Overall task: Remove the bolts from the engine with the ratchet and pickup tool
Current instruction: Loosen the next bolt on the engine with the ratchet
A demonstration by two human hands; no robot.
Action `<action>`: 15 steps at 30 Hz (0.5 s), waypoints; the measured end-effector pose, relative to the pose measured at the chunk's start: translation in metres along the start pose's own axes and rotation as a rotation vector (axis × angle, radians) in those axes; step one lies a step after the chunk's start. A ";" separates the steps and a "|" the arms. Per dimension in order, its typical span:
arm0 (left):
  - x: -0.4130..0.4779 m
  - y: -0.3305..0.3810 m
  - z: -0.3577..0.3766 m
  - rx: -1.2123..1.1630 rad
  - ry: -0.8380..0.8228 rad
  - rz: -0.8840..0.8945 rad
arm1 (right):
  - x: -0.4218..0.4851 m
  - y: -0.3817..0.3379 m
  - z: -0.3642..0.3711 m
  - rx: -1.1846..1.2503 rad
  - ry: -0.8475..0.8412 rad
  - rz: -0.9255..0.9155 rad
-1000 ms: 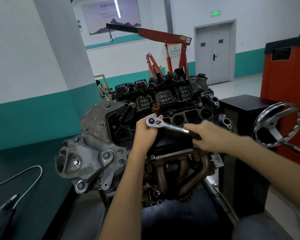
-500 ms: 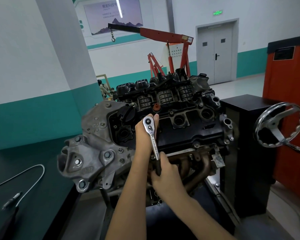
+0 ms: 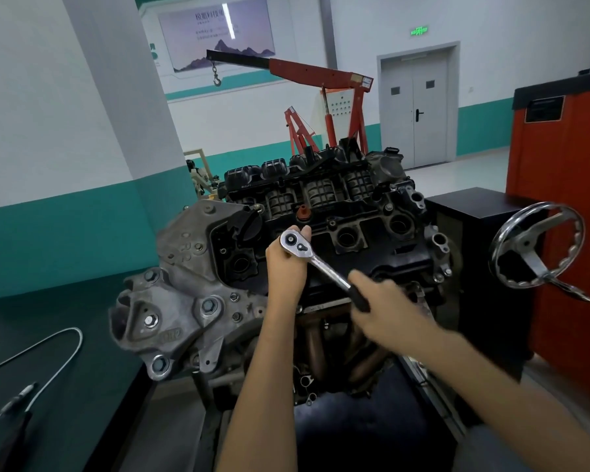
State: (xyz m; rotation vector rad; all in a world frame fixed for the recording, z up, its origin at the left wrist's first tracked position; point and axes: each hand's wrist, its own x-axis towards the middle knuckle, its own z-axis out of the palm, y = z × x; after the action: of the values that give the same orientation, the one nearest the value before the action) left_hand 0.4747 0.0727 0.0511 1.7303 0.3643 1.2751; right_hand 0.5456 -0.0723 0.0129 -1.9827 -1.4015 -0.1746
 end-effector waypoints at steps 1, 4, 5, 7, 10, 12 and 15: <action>0.001 0.001 0.003 0.016 0.019 -0.006 | -0.010 -0.012 0.020 0.138 0.017 0.066; 0.005 0.002 0.003 0.097 0.062 -0.021 | -0.018 -0.053 0.067 0.479 0.032 0.153; 0.006 0.001 0.001 0.128 0.058 -0.023 | -0.018 -0.060 0.074 0.528 0.040 0.148; 0.007 0.000 -0.003 0.127 0.023 -0.040 | -0.016 -0.055 0.065 0.465 0.019 0.111; 0.008 -0.001 -0.007 0.063 -0.044 -0.062 | -0.003 -0.011 0.017 0.159 -0.098 -0.001; 0.007 0.000 -0.006 0.089 -0.090 -0.021 | 0.020 0.014 -0.028 -0.115 -0.177 -0.097; 0.003 -0.002 -0.001 0.056 -0.033 -0.017 | 0.060 0.024 -0.076 -0.508 -0.188 -0.304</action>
State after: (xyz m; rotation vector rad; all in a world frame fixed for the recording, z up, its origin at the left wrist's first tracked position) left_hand 0.4754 0.0766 0.0513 1.7894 0.3978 1.2330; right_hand 0.6116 -0.0759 0.0879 -2.2134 -1.9270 -0.5389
